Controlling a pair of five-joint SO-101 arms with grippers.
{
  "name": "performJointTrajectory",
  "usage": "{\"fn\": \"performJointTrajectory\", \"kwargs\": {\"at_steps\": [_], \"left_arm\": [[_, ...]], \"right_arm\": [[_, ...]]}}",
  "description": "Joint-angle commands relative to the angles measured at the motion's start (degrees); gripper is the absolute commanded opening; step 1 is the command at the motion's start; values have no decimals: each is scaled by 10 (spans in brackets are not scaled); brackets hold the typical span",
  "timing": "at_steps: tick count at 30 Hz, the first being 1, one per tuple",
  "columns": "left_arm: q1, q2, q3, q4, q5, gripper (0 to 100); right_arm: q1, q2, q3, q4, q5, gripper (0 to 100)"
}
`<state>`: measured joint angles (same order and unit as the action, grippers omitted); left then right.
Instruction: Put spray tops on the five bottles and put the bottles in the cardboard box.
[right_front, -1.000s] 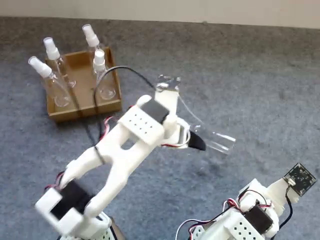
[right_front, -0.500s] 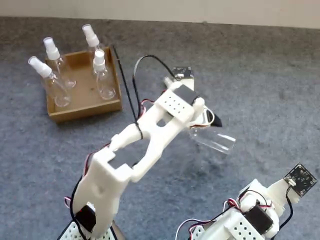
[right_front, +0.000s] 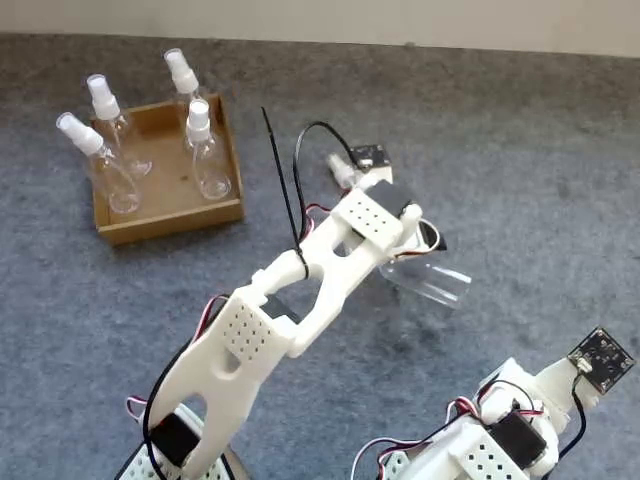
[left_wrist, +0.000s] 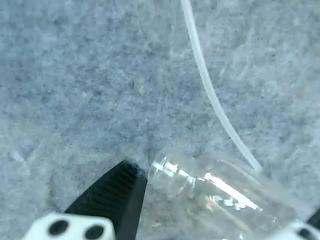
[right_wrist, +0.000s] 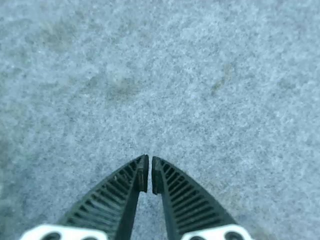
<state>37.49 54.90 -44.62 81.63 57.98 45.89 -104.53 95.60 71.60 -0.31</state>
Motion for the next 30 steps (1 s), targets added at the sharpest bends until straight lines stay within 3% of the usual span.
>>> {"fn": "performJointTrajectory", "kwargs": {"at_steps": [1, 10, 15, 30], "left_arm": [[15, 4, -24, 7, 4, 460], [15, 4, -24, 9, 6, 460], [10, 4, -24, 19, 68, 460], [12, 7, -24, 21, 69, 458]], "right_arm": [[7, -8, 66, 2, -1, 12], [6, -8, 66, 2, -1, 12], [6, -8, 66, 2, -1, 12], [7, -8, 67, 2, -3, 12]]}}
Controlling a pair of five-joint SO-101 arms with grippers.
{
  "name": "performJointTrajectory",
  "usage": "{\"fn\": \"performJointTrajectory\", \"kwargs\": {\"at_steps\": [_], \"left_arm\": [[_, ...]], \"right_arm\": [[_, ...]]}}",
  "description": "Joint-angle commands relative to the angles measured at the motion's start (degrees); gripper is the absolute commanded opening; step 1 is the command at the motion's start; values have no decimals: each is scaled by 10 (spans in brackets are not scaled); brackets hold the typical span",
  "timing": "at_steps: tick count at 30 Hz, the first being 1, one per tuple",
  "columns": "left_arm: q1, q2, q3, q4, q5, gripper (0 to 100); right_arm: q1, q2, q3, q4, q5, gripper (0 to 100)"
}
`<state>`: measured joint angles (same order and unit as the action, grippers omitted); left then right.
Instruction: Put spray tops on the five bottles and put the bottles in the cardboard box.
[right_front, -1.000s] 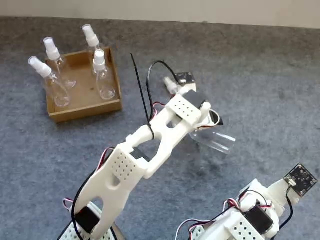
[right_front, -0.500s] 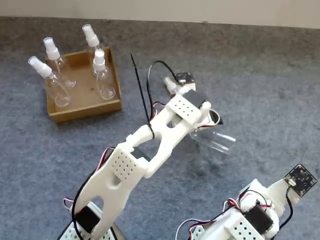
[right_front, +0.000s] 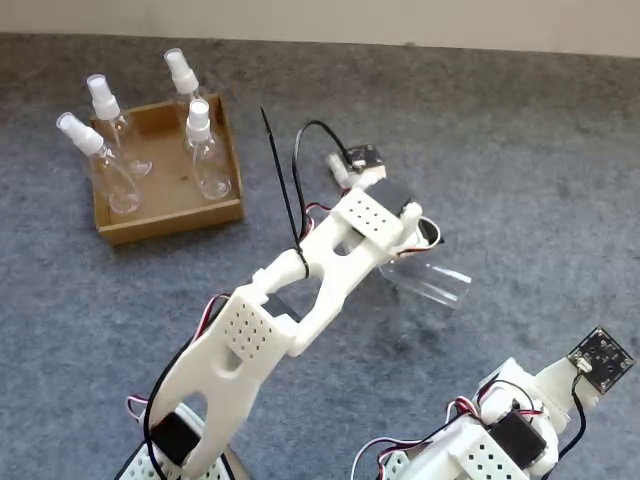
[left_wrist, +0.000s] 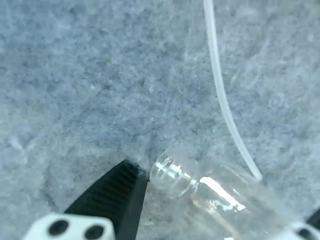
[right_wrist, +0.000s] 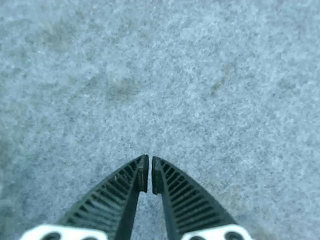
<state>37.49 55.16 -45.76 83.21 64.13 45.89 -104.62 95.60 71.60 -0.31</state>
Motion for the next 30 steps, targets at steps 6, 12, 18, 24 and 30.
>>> {"fn": "performJointTrajectory", "kwargs": {"at_steps": [6, 12, 18, 24, 30], "left_arm": [[11, 2, -13, 5, 8, 311], [9, 1, -13, 6, 4, 190], [3, 0, -14, 28, 4, 190], [-36, 0, -51, 108, -20, 190], [-78, 0, -119, 175, -104, 190]], "right_arm": [[7, -7, 67, 2, -3, 12], [7, -7, 67, 2, -3, 12], [7, -7, 67, 2, -3, 12], [7, -7, 67, 2, -3, 12], [7, -7, 67, 2, -3, 12]]}}
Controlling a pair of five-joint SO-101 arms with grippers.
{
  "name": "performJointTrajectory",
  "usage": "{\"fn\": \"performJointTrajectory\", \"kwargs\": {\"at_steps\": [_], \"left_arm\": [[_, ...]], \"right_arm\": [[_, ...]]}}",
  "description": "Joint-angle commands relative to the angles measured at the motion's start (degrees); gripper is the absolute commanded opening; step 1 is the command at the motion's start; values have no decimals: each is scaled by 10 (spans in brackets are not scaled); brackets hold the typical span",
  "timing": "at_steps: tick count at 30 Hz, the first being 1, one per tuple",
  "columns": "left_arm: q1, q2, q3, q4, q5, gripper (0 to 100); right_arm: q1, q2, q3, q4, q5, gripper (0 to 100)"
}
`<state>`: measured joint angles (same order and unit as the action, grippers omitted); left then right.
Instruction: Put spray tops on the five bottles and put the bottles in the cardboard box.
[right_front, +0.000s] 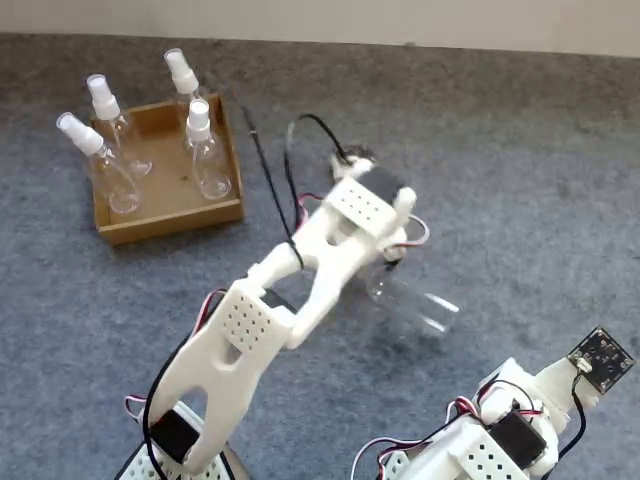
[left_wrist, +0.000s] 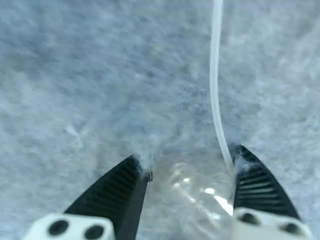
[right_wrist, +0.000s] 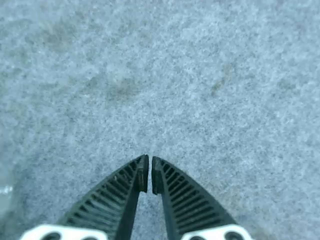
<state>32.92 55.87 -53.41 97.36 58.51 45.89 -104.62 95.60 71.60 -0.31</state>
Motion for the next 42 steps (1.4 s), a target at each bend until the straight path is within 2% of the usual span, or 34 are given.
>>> {"fn": "performJointTrajectory", "kwargs": {"at_steps": [1, 10, 17, 30, 42], "left_arm": [[-37, -7, -43, 33, -55, 189], [-48, -7, -42, 36, -95, 186], [-58, -25, -40, 37, -172, 185], [-149, -188, 146, 35, -360, 187], [-168, -254, 164, 35, -373, 189]], "right_arm": [[7, -7, 67, 2, -3, 12], [7, -7, 67, 2, -3, 12], [7, -7, 67, 2, -3, 12], [7, -7, 67, 2, -3, 12], [7, -7, 67, 2, -3, 12]]}}
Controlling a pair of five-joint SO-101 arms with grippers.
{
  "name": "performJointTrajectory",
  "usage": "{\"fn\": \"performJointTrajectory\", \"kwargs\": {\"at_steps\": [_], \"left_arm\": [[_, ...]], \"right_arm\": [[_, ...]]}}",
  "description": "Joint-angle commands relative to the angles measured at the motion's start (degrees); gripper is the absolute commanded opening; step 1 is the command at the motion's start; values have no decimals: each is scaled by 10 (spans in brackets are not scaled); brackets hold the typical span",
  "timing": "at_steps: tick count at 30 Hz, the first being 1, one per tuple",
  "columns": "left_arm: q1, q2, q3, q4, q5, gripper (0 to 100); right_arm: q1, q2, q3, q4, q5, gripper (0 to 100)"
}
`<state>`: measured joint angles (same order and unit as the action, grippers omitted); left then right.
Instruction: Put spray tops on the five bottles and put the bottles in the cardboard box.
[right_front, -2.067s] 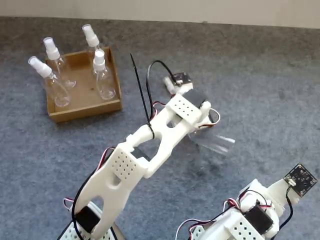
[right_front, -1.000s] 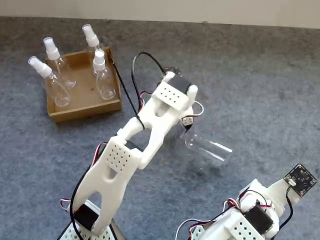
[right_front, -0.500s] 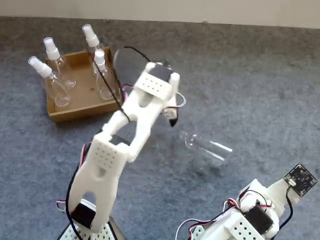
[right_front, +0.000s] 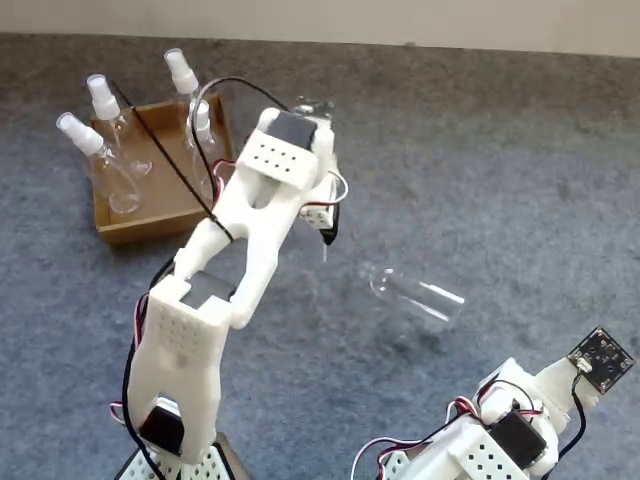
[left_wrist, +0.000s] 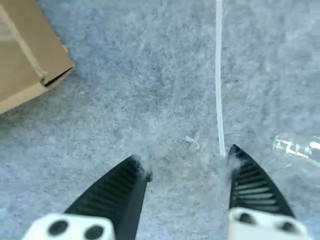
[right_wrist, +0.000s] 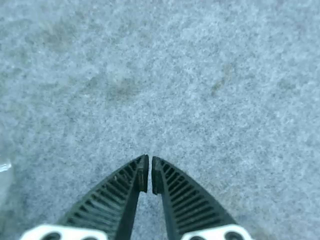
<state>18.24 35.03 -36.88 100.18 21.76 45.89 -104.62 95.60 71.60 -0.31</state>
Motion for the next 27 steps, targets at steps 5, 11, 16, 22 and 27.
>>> {"fn": "performJointTrajectory", "kwargs": {"at_steps": [5, 11, 16, 22, 27], "left_arm": [[-25, -44, -1, 7, -5, 189], [-20, -43, 0, 7, -4, 189], [-7, -42, 19, 7, -5, 189], [23, -42, 58, 7, -5, 189], [23, -42, 79, 7, -4, 189]], "right_arm": [[7, -7, 67, 2, -3, 12], [7, -7, 67, 2, -2, 12], [7, -7, 67, 2, -2, 12], [7, -7, 67, 2, -2, 12], [7, -7, 67, 2, -2, 12]]}}
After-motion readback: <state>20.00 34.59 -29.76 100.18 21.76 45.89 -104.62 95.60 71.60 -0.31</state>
